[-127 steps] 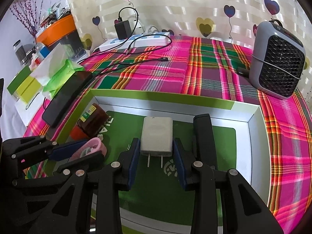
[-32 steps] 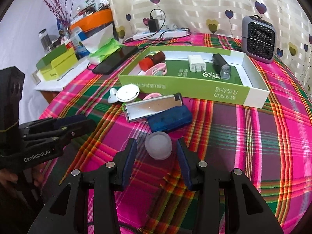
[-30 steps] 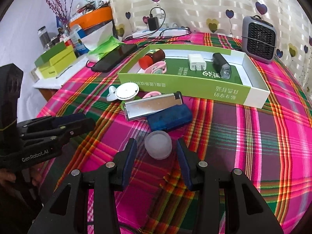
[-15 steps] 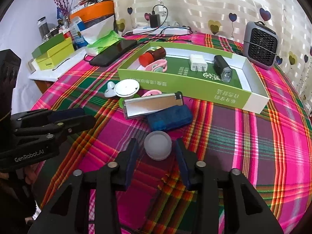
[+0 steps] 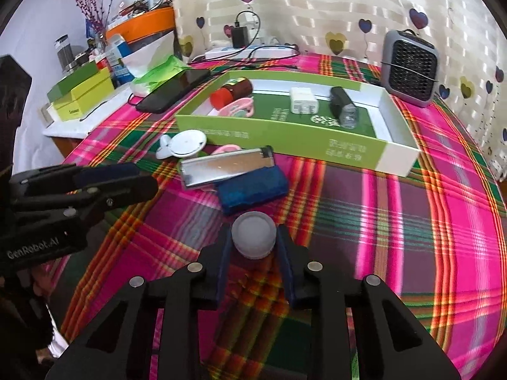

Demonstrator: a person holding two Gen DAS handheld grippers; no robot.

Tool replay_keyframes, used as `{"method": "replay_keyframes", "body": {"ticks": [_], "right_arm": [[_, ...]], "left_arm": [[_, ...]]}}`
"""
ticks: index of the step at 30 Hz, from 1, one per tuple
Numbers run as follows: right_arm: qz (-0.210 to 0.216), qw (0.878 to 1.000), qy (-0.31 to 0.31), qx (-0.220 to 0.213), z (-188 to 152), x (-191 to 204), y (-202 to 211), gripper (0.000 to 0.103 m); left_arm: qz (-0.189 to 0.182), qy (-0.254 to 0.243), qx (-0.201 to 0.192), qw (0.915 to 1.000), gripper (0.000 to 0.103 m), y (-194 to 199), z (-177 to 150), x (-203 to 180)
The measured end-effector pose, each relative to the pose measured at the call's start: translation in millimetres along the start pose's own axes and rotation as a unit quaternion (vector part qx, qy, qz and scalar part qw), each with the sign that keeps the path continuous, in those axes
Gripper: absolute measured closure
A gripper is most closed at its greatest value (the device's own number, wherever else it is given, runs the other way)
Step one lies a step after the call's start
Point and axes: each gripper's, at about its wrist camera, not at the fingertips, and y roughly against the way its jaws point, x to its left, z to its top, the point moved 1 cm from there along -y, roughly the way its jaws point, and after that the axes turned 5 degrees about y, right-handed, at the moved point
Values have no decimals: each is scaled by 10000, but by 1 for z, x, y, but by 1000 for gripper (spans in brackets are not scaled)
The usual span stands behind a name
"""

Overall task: Organize rigid objects
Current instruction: 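Grasp the silver lighter with the left gripper while the right gripper holds the white cap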

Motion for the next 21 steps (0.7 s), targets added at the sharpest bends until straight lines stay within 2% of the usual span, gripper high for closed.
{"method": "replay_keyframes", "body": {"ticks": [13, 21], "right_arm": [[-185, 9993, -276, -142, -9, -31, 17, 74], [-163, 9990, -370, -177, -12, -40, 20, 74]], "left_arm": [[3, -370, 163, 9992, 67, -28, 17, -31], [-4, -384, 192, 9991, 67, -37, 21, -39]]}}
